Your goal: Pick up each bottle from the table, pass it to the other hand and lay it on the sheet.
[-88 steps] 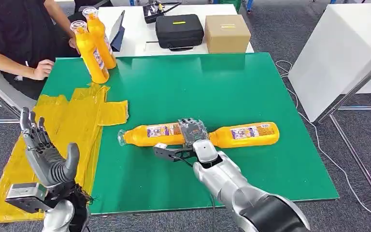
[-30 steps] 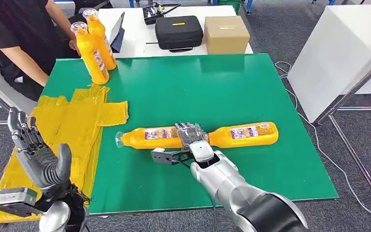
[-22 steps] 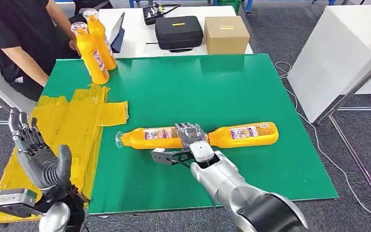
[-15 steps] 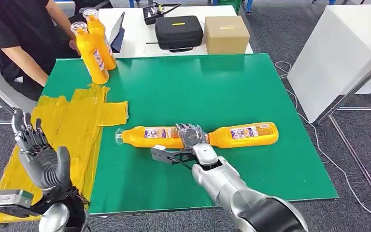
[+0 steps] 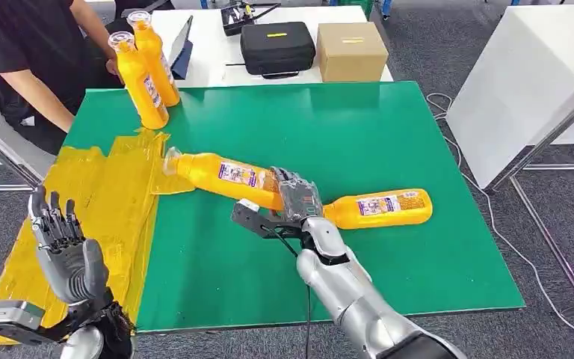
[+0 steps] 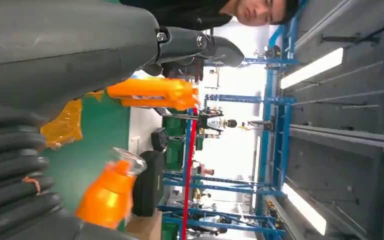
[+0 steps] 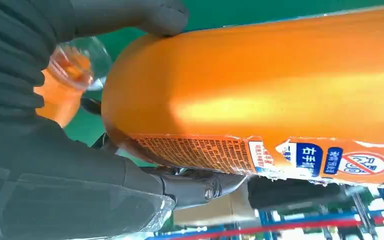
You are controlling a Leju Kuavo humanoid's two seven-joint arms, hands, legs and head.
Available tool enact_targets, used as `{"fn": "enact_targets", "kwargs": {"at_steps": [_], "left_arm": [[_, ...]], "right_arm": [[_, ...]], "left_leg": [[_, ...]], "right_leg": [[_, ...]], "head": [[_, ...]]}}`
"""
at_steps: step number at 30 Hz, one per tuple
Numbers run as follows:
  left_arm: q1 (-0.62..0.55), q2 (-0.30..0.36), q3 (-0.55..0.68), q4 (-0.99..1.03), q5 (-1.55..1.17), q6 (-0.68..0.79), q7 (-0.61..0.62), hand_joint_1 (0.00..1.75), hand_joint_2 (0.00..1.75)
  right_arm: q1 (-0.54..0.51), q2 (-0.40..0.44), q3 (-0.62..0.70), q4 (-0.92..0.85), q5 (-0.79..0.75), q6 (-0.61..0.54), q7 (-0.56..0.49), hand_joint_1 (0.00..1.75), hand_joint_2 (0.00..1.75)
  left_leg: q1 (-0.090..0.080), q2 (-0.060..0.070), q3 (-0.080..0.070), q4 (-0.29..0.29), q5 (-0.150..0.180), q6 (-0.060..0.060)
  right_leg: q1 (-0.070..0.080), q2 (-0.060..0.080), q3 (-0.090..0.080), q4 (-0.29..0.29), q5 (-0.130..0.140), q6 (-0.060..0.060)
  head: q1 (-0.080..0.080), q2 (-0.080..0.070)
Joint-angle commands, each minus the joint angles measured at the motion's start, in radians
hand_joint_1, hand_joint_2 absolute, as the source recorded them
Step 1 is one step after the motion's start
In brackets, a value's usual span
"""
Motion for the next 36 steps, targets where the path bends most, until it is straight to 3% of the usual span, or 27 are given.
{"fn": "enact_targets", "kwargs": {"at_steps": [1, 11, 14, 15, 22, 36], "left_arm": [[-0.012, -0.011, 0.041, 0.065, 0.0, -0.001, 0.004, 0.0, 0.0], [0.003, -0.007, 0.033, 0.111, 0.074, -0.053, 0.004, 0.0, 0.0], [-0.002, 0.006, 0.022, 0.139, 0.207, -0.182, 0.084, 0.0, 0.0], [-0.01, 0.005, 0.022, 0.161, 0.245, -0.232, 0.114, 0.0, 1.75], [-0.065, -0.02, 0.024, 0.256, 0.379, -0.401, 0.235, 0.0, 1.75], [-0.186, -0.066, 0.0, 0.4, 0.403, -0.452, 0.322, 0.0, 1.75]], "right_arm": [[0.013, -0.038, 0.031, -0.083, -0.006, 0.009, -0.001, 1.75, 1.75], [0.072, -0.066, 0.082, -0.154, -0.067, -0.021, -0.006, 1.75, 1.75], [0.064, -0.062, 0.107, -0.155, -0.087, -0.04, 0.001, 1.75, 1.75], [0.056, -0.055, 0.114, -0.145, -0.094, -0.055, 0.0, 1.75, 1.75], [0.013, 0.017, 0.192, -0.119, -0.117, -0.139, -0.01, 1.75, 1.75], [0.05, 0.037, 0.235, -0.208, -0.081, -0.138, 0.059, 1.75, 1.75]], "left_leg": [[0.0, 0.0, 0.002, -0.001, 0.0, -0.002], [0.0, -0.001, 0.002, -0.001, 0.0, -0.001], [0.0, -0.001, 0.001, -0.001, 0.0, -0.001], [0.0, -0.001, 0.002, -0.001, -0.001, -0.002], [0.0, 0.002, 0.001, 0.0, -0.001, -0.002], [0.0, -0.003, 0.0, -0.001, 0.0, -0.002]], "right_leg": [[0.0, -0.001, 0.002, -0.001, 0.0, 0.0], [-0.001, -0.001, 0.002, -0.001, 0.0, 0.0], [-0.001, 0.0, 0.002, -0.001, 0.0, 0.0], [0.0, -0.001, 0.003, -0.001, -0.001, 0.0], [0.0, 0.002, 0.001, 0.0, 0.0, 0.0], [0.0, -0.003, 0.001, -0.001, -0.001, 0.0]], "head": [[0.0, 0.0], [0.0, 0.0], [0.0, 0.0], [0.0, 0.0], [0.0, 0.0], [0.0, 0.0]]}}
